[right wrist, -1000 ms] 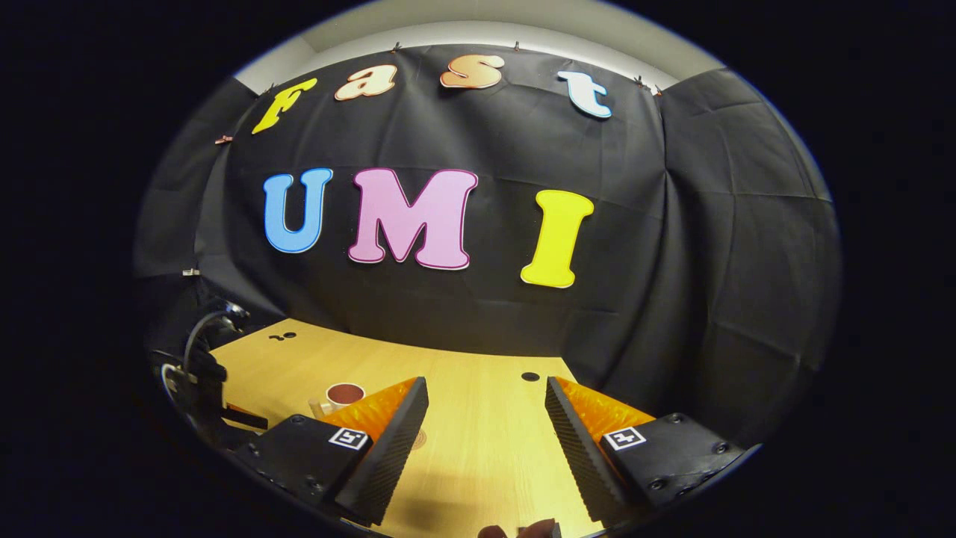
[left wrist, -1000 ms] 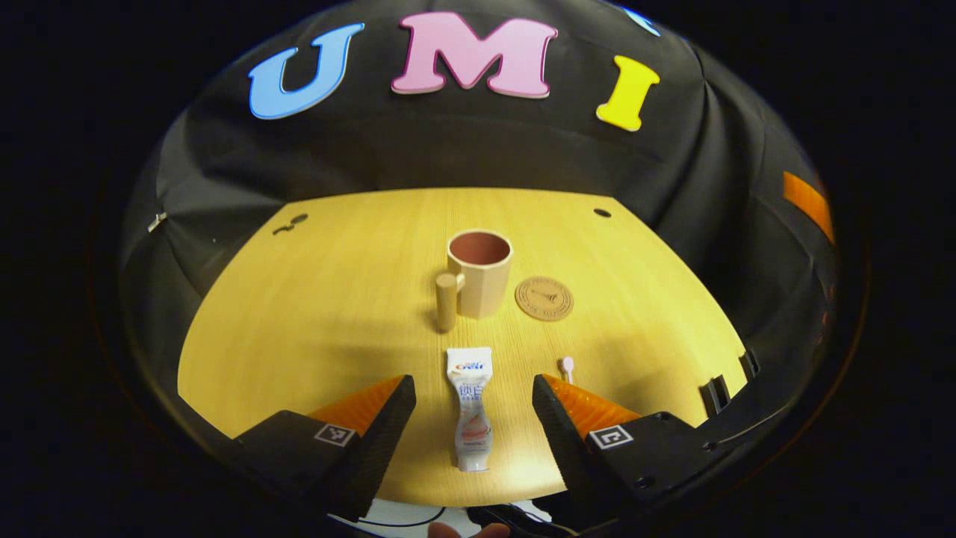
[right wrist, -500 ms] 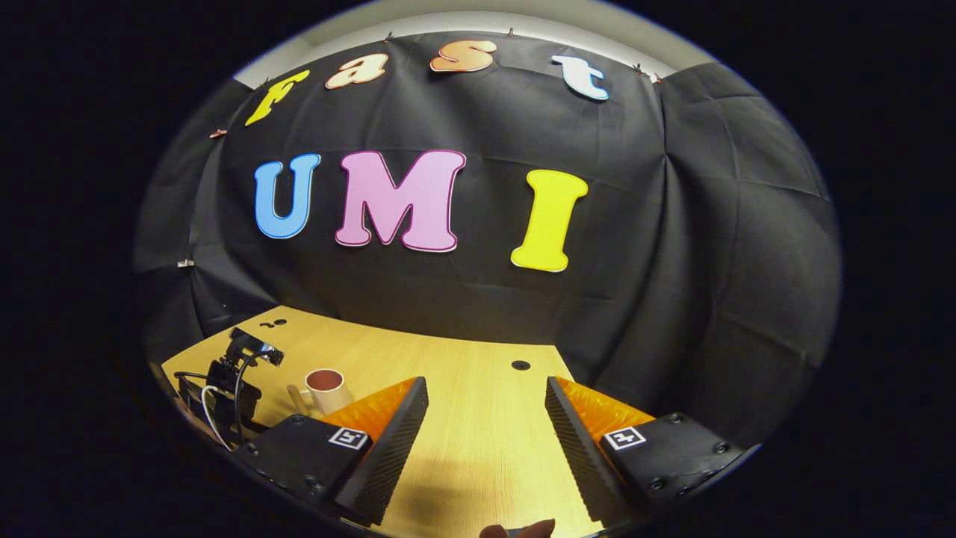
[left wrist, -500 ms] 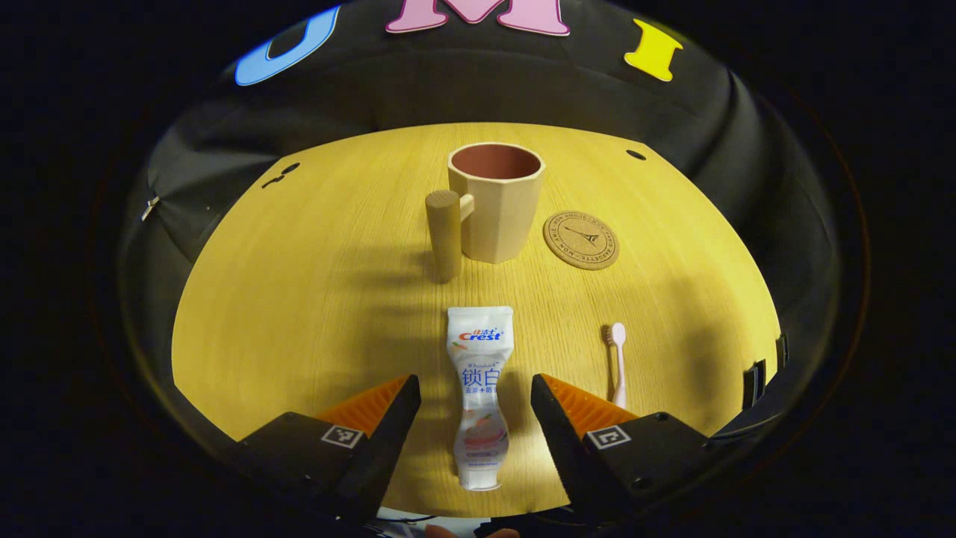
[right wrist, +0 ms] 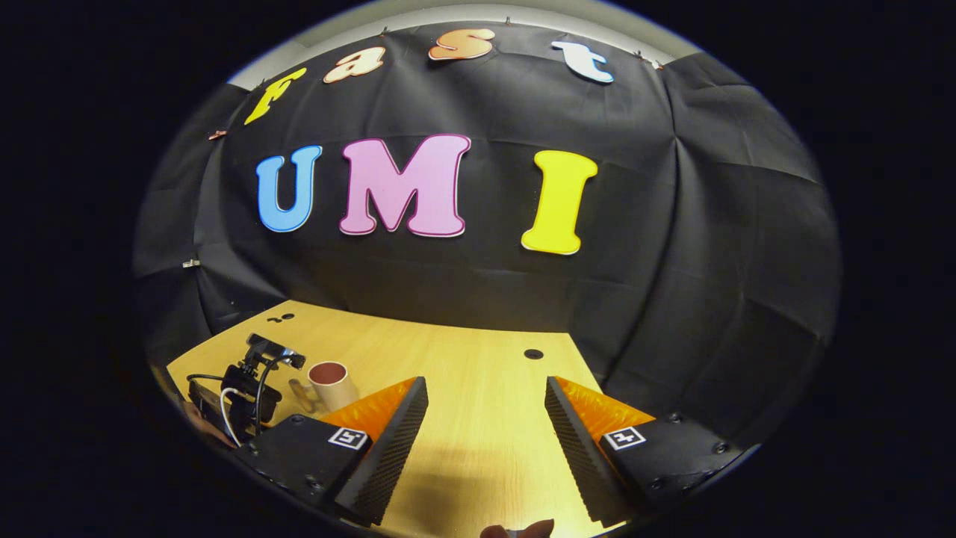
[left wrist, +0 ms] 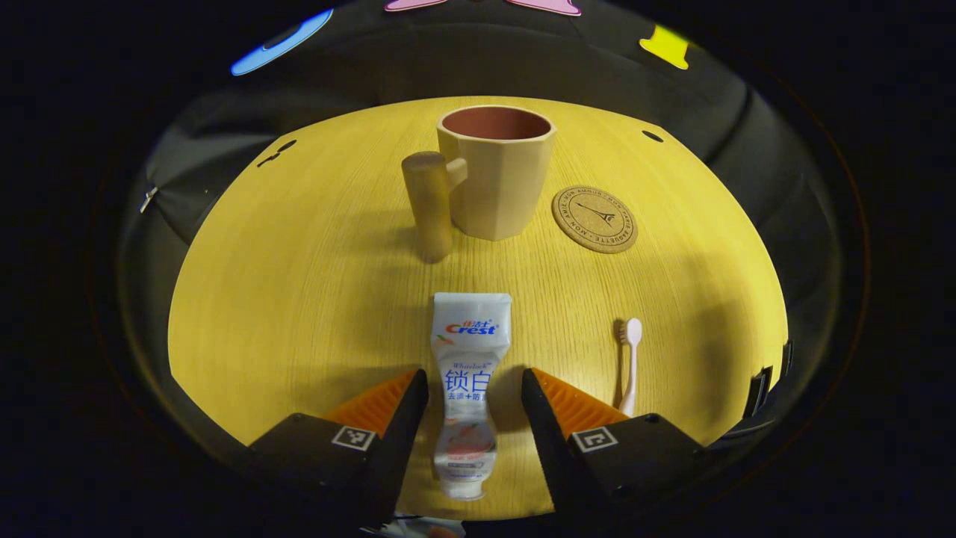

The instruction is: Put the toothbrush and toothpaste on the desktop into the cup, then pick up the cup and place it on the coaster on the desktop.

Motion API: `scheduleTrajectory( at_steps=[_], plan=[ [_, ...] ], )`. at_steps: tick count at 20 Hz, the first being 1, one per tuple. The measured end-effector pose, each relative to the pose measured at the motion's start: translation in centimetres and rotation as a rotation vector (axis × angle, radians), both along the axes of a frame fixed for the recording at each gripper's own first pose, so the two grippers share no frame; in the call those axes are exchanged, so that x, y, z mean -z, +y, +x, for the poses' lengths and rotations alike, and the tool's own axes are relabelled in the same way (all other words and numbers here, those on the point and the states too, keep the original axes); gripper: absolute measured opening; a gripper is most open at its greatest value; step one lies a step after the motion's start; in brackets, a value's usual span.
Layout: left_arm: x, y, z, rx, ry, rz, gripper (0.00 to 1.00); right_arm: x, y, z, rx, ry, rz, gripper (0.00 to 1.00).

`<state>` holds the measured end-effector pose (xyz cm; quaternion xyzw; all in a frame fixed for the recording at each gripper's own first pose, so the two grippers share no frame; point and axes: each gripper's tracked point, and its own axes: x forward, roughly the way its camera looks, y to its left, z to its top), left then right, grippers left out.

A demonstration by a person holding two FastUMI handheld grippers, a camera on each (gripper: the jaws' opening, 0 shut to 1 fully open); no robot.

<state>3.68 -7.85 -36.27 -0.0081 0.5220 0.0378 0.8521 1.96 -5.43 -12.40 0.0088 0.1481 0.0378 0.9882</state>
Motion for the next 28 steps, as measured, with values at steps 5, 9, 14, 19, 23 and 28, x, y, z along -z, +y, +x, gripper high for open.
scheduleTrajectory(
  at_steps=[5,9,14,19,23,28],
  plan=[
    [0.4,0.3,0.0,-0.057,0.063,-0.005,0.6,2.7,2.0,0.6,-0.072,0.077,0.087,0.97],
    [0.1,0.4,0.1,-0.005,0.056,-0.019,0.26,5.3,3.9,-0.9,-0.109,0.175,0.115,0.98],
    [-1.3,0.1,-0.6,0.105,0.021,-0.118,0.2,8.4,7.1,-3.8,-0.102,0.332,0.11,0.98],
    [-7.3,1.9,-0.9,0.249,-0.133,-0.149,0.2,12.1,11.1,-6.9,-0.067,0.476,0.119,0.98],
    [-11.3,3.7,-1.9,0.284,-0.223,-0.192,0.2,15.0,14.6,-8.3,-0.06,0.566,0.094,0.98],
    [-14.2,6.5,-3.0,0.276,-0.28,-0.225,0.2,18.9,17.4,-9.0,-0.038,0.665,0.073,0.97]
  ],
)
